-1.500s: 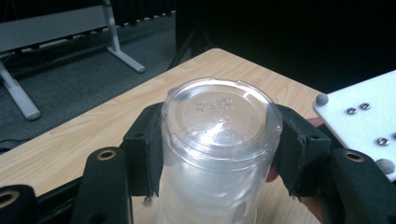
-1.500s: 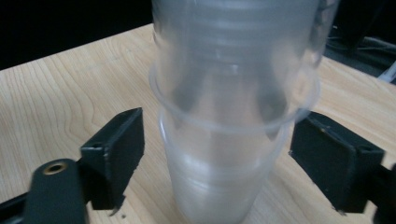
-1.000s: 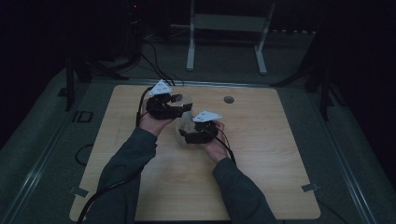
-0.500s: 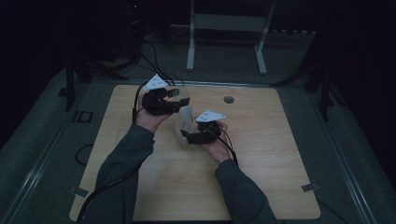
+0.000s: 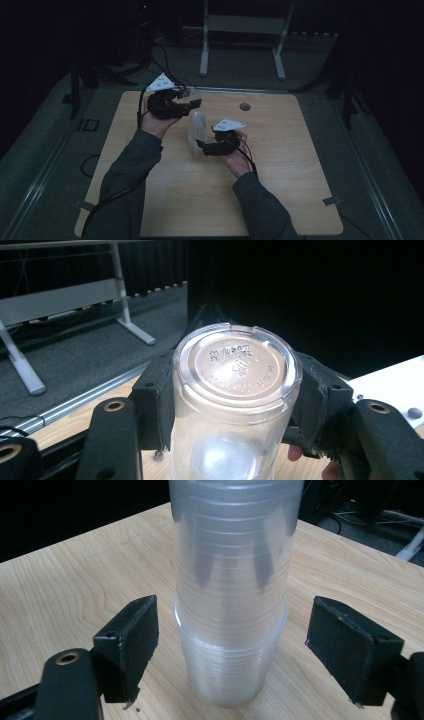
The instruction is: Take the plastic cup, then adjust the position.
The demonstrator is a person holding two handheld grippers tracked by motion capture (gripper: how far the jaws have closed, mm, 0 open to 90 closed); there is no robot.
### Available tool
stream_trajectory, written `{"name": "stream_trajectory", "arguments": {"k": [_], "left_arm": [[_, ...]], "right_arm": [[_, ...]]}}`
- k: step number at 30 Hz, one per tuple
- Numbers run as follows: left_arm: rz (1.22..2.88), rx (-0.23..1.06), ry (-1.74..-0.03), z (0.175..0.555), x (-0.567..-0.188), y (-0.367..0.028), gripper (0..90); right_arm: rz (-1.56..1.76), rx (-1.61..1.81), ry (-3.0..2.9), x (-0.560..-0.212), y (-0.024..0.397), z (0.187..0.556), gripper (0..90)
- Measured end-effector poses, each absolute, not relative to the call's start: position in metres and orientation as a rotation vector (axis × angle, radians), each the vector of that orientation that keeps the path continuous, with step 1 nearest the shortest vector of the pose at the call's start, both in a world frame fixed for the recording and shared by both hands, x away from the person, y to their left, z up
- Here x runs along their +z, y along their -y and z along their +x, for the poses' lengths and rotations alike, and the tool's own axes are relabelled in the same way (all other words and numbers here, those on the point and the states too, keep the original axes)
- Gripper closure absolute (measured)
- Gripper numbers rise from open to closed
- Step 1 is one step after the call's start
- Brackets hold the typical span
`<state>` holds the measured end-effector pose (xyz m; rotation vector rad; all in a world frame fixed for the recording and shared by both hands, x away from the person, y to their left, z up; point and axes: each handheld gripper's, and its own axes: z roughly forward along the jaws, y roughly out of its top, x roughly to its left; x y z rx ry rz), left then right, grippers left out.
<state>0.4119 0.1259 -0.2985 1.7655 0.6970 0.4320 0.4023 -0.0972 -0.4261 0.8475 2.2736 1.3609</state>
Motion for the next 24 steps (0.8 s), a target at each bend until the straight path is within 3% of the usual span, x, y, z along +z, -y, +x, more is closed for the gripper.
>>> {"name": "stream_trajectory", "arguments": {"k": [24], "left_arm": [[1.733,0.429,-0.63,0.394,-0.278,-0.13,41.1]], "right_arm": [[0.882,1.36,-2.265,-0.426,0.117,0.396,20.6]]}}
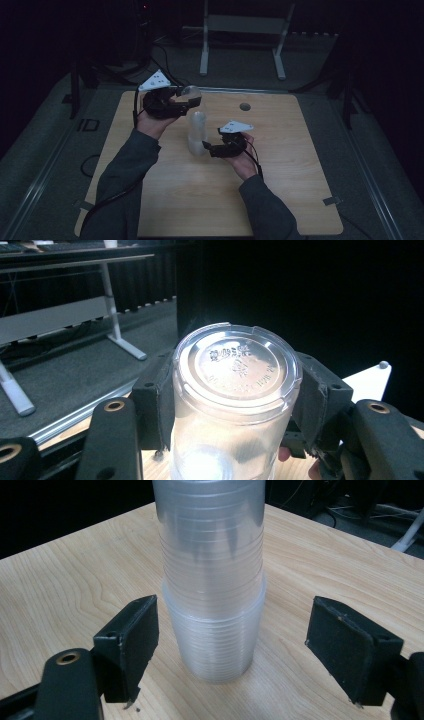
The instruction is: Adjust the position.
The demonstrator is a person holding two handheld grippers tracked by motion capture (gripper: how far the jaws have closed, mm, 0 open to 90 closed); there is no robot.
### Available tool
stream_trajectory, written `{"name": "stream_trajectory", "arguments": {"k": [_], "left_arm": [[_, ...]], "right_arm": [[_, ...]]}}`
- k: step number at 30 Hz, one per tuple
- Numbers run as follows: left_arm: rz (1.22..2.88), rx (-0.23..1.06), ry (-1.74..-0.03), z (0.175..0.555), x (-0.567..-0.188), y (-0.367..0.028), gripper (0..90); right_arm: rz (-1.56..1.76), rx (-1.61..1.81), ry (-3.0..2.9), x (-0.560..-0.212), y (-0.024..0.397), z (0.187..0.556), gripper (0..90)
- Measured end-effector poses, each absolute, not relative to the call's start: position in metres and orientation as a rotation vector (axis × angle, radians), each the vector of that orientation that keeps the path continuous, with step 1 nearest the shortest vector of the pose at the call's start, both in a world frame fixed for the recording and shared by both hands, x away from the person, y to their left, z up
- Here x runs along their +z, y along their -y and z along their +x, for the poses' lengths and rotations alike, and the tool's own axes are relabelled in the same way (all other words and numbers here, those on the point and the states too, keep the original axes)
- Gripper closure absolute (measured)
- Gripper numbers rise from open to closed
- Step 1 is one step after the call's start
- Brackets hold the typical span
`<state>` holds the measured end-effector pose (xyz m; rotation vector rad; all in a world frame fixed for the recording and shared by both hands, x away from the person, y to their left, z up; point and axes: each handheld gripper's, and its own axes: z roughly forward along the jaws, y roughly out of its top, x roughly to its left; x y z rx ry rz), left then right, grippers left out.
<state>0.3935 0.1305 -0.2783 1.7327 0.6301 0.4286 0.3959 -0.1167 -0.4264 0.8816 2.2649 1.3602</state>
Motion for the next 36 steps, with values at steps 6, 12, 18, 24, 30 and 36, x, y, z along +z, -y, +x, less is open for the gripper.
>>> {"name": "stream_trajectory", "arguments": {"k": [6,12,18,24,30,36], "left_arm": [[1.736,0.435,-0.615,0.388,-0.274,-0.134,41.1],[1.738,0.427,-0.594,0.382,-0.27,-0.138,41.1],[1.735,0.411,-0.579,0.378,-0.27,-0.141,41.1],[1.735,0.396,-0.57,0.373,-0.273,-0.145,41.1],[1.739,0.391,-0.555,0.365,-0.277,-0.153,41.1],[1.747,0.387,-0.556,0.361,-0.285,-0.161,41.1]], "right_arm": [[0.881,1.365,-2.254,-0.423,0.121,0.394,20.6],[0.868,1.361,-2.257,-0.421,0.125,0.39,20.7],[0.831,1.349,-2.264,-0.417,0.128,0.386,21.0],[0.825,1.361,-2.261,-0.413,0.131,0.384,21.2],[0.759,1.363,-2.287,-0.407,0.131,0.376,20.9],[0.716,1.357,-2.294,-0.401,0.131,0.373,20.9]]}}
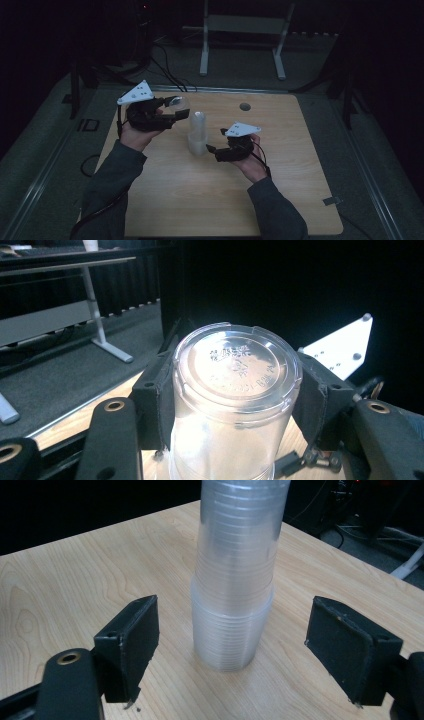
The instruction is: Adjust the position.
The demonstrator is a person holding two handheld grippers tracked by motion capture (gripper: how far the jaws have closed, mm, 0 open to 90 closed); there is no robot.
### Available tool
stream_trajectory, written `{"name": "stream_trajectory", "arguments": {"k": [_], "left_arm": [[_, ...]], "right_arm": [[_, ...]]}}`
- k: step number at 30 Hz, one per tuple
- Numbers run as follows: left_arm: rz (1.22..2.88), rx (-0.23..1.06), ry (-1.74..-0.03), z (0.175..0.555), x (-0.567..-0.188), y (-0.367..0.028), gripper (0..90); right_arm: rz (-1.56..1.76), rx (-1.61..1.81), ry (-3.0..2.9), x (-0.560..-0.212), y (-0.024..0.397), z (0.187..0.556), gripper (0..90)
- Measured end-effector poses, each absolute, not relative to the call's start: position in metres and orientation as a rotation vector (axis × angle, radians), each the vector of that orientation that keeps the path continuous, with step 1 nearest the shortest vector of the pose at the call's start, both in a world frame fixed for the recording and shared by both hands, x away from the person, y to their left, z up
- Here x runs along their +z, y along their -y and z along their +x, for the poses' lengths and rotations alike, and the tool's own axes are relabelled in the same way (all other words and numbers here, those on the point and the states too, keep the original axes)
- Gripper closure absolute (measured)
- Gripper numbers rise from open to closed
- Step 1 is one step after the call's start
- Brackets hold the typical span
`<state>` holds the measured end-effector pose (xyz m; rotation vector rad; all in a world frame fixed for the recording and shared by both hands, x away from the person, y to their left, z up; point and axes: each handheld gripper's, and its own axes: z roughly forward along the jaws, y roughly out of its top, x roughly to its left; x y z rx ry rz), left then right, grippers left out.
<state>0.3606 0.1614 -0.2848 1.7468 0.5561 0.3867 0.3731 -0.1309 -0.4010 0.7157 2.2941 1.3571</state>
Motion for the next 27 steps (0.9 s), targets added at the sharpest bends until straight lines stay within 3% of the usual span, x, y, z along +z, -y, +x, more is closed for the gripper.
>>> {"name": "stream_trajectory", "arguments": {"k": [27], "left_arm": [[1.746,0.339,-0.568,0.342,-0.327,-0.174,41.1]], "right_arm": [[0.586,1.376,-2.317,-0.387,0.124,0.36,22.6]]}}
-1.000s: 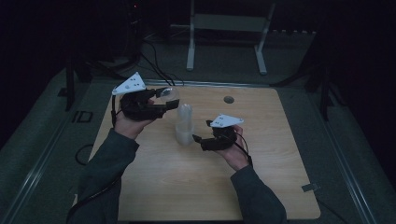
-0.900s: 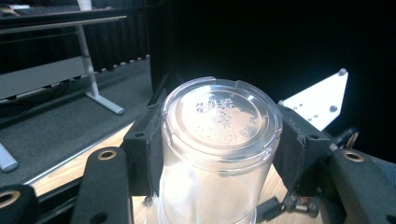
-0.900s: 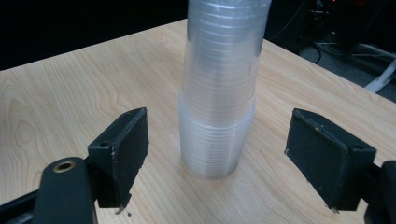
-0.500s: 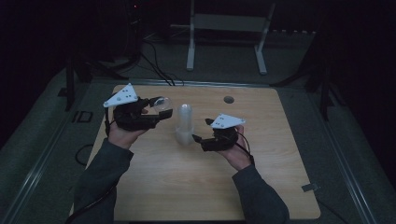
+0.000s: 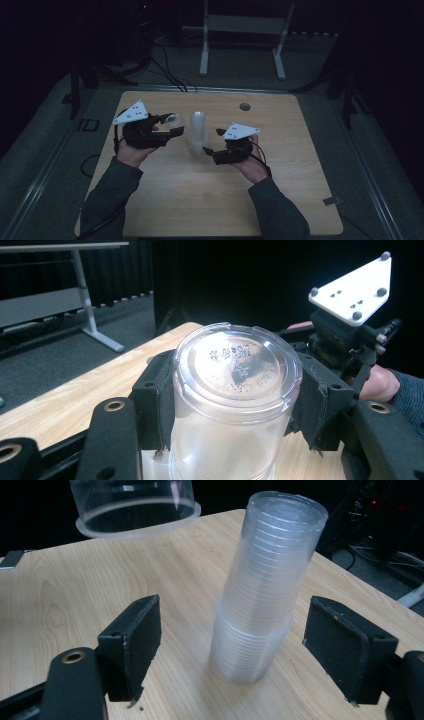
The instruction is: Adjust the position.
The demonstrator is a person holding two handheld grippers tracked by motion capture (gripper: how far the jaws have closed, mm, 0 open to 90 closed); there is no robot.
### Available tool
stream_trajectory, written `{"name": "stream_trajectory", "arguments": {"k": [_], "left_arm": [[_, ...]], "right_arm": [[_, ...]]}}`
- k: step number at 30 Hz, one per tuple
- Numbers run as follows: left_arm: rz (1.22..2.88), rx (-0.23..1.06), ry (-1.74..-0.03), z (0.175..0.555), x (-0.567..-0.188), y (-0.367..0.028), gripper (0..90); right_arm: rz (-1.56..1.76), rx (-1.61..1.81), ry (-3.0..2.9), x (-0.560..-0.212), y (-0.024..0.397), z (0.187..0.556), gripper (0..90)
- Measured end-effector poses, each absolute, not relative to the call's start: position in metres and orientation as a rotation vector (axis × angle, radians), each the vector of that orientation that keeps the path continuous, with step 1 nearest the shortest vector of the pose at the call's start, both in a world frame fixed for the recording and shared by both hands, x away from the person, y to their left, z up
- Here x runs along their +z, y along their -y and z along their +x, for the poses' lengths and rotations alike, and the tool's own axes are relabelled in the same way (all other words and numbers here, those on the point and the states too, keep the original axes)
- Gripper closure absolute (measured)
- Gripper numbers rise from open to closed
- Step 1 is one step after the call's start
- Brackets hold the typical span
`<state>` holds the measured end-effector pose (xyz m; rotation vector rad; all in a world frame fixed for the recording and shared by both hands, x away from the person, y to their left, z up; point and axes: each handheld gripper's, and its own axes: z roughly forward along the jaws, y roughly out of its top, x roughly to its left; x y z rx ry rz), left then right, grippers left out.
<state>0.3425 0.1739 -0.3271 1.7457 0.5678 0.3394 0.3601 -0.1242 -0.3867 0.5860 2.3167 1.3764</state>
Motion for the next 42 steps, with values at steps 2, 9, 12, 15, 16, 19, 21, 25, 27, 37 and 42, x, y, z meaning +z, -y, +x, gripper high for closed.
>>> {"name": "stream_trajectory", "arguments": {"k": [2,9,12,15,16,19,21,25,27,37,42], "left_arm": [[1.745,0.337,-0.569,0.342,-0.329,-0.174,41.1],[1.734,0.317,-0.579,0.339,-0.341,-0.176,41.1],[1.731,0.304,-0.582,0.337,-0.347,-0.177,41.1],[1.73,0.298,-0.586,0.336,-0.351,-0.177,41.1],[1.729,0.296,-0.587,0.336,-0.353,-0.177,41.1],[1.718,0.288,-0.59,0.334,-0.356,-0.177,41.1],[1.714,0.281,-0.591,0.334,-0.358,-0.178,41.1],[1.709,0.274,-0.594,0.334,-0.361,-0.177,41.1],[1.707,0.27,-0.592,0.334,-0.363,-0.177,41.1],[1.694,0.251,-0.595,0.334,-0.368,-0.178,41.1],[1.693,0.243,-0.593,0.333,-0.37,-0.176,41.1]], "right_arm": [[0.583,1.382,-2.317,-0.386,0.124,0.36,22.5],[0.565,1.433,-2.326,-0.386,0.122,0.359,22.6],[0.548,1.456,-2.326,-0.386,0.119,0.357,22.6],[0.535,1.48,-2.329,-0.386,0.118,0.356,22.5],[0.533,1.487,-2.328,-0.387,0.118,0.356,22.6],[0.53,1.517,-2.326,-0.387,0.118,0.356,22.5],[0.527,1.522,-2.325,-0.387,0.117,0.356,22.6],[0.516,1.535,-2.327,-0.388,0.115,0.355,22.6],[0.503,1.55,-2.326,-0.388,0.114,0.354,22.6],[0.462,1.618,-2.332,-0.391,0.109,0.351,22.6],[0.428,1.656,-2.346,-0.392,0.104,0.349,22.6]]}}
